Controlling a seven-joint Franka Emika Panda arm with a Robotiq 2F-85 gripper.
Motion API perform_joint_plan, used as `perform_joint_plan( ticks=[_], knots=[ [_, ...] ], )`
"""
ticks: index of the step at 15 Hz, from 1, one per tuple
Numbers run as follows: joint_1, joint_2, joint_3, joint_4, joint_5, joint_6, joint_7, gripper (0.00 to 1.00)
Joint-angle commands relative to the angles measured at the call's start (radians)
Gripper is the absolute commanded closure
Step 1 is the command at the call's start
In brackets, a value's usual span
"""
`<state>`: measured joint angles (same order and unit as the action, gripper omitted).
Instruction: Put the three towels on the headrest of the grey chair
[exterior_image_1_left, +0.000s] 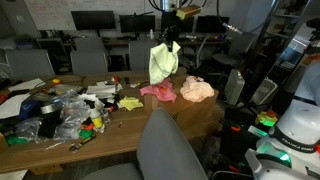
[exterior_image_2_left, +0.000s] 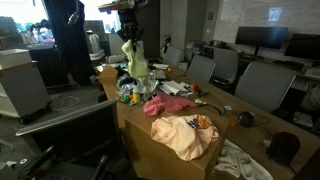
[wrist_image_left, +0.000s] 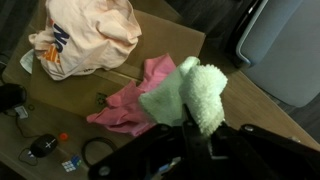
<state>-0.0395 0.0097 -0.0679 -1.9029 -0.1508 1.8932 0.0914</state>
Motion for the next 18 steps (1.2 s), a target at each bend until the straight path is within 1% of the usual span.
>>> perform_joint_plan(
  ticks=[1,4,8,14,16,18],
  knots=[
    [0.001,-0.098,0.015,-0.120,-0.013,0.026,-0.062,0.97],
    [-0.007,-0.140,0.010,-0.195,-0.019,0.052,-0.103,0.97],
    [-0.020,-0.181,0.000,-0.282,-0.038,0.059,-0.128,0.97],
    [-0.037,-0.226,-0.002,-0.393,-0.125,0.078,-0.116,0.97],
    [-0.035,-0.244,0.001,-0.425,-0.133,0.103,-0.115,0.97],
    [-0.025,-0.261,0.001,-0.445,-0.094,0.120,-0.144,0.97]
  ],
)
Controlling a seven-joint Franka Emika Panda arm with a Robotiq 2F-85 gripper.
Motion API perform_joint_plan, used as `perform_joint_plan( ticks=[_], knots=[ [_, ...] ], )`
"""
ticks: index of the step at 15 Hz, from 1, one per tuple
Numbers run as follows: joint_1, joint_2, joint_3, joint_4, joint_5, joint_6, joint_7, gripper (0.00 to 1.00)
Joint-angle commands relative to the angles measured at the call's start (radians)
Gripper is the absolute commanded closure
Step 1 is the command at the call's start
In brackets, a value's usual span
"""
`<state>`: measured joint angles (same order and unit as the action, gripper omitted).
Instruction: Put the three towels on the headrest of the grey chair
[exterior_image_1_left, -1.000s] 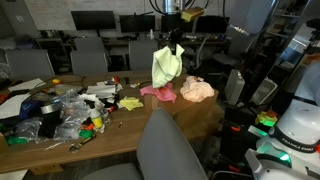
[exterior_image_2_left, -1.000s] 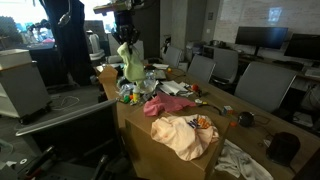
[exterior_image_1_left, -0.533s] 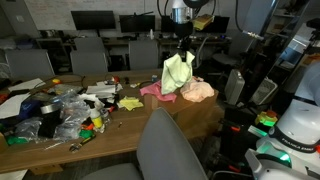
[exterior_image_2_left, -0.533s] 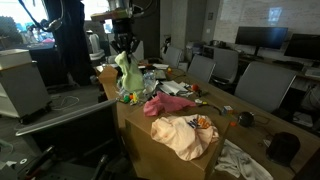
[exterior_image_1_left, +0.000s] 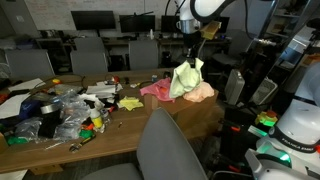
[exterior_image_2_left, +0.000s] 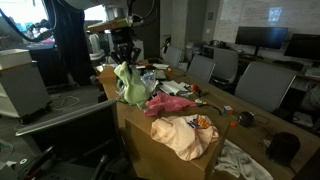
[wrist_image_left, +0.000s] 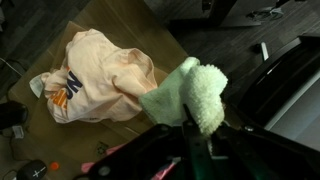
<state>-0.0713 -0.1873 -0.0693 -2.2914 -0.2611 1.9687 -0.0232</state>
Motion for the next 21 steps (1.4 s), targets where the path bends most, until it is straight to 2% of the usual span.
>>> perform_joint_plan(
  ticks=[1,4,8,11,17,21],
  knots=[
    [0.014,-0.073,0.002,-0.062,0.040,0.042,-0.053,0.96],
    [0.050,-0.092,-0.004,-0.058,0.169,0.013,-0.189,0.96],
    [0.092,-0.071,-0.013,0.011,0.353,-0.135,-0.353,0.97],
    [0.105,-0.047,-0.023,0.063,0.444,-0.276,-0.459,0.97],
    [0.110,0.006,-0.011,0.160,0.483,-0.588,-0.618,0.97],
    [0.113,0.043,0.012,0.196,0.468,-0.683,-0.640,0.97]
  ],
)
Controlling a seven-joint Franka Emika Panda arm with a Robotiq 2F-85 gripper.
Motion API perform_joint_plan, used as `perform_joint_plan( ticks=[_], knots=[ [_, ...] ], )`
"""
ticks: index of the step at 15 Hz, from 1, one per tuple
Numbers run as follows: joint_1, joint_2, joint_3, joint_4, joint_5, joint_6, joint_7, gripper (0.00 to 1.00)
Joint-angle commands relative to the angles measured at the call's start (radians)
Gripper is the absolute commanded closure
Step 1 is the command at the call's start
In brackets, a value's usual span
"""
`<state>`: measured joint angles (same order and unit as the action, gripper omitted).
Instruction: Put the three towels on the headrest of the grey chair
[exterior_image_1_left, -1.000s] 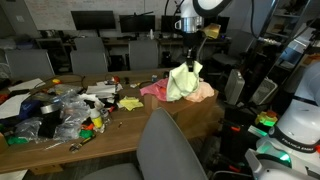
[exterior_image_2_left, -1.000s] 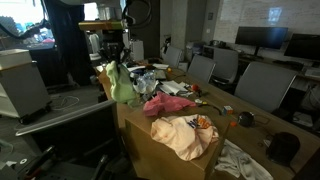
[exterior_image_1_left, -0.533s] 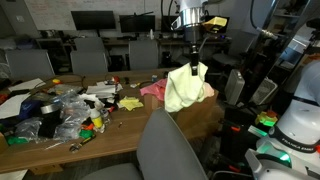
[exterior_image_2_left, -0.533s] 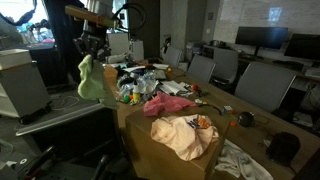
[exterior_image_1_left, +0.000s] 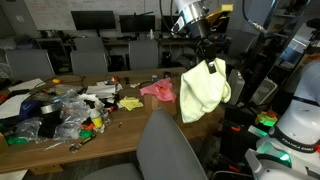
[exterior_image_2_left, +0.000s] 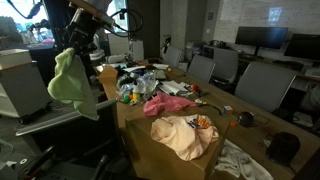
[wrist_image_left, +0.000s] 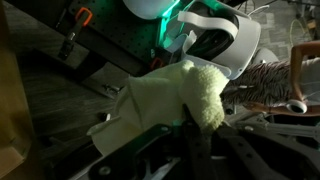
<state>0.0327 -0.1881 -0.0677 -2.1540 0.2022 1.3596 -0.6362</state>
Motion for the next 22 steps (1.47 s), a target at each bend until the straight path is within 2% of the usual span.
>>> perform_joint_plan(
  ticks=[1,12,22],
  knots=[
    [0.010,0.054,0.017,0.065,0.001,-0.083,-0.026,0.97],
    [0.012,0.169,0.074,0.125,0.020,-0.056,-0.013,0.97],
    [-0.020,0.236,0.066,0.150,0.126,0.094,0.028,0.97]
  ],
)
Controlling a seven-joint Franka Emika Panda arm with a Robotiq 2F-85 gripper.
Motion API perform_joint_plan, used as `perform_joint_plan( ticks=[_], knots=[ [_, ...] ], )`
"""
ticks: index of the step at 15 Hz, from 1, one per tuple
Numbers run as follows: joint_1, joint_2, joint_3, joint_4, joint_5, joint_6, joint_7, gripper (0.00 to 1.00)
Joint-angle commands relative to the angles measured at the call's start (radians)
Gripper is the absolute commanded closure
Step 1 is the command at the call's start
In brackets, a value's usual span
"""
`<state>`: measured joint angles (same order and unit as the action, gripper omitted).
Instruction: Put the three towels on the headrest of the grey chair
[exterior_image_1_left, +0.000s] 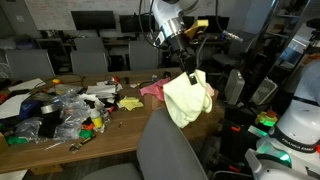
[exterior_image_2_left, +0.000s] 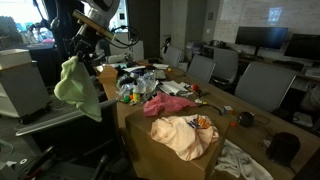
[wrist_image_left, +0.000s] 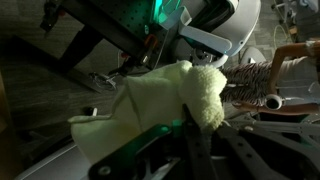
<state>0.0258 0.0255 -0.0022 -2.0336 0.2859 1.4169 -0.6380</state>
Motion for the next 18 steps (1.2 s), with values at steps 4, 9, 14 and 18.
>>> perform_joint_plan(
  ticks=[4,9,14,18],
  knots=[
    [-0.008,0.032,0.013,0.017,0.044,0.166,0.080,0.97],
    [0.010,0.048,0.040,-0.002,-0.008,0.315,0.168,0.97],
    [0.023,0.044,0.059,-0.037,-0.078,0.424,0.228,0.97],
    [0.022,0.049,0.061,-0.049,-0.102,0.445,0.260,0.97]
  ],
)
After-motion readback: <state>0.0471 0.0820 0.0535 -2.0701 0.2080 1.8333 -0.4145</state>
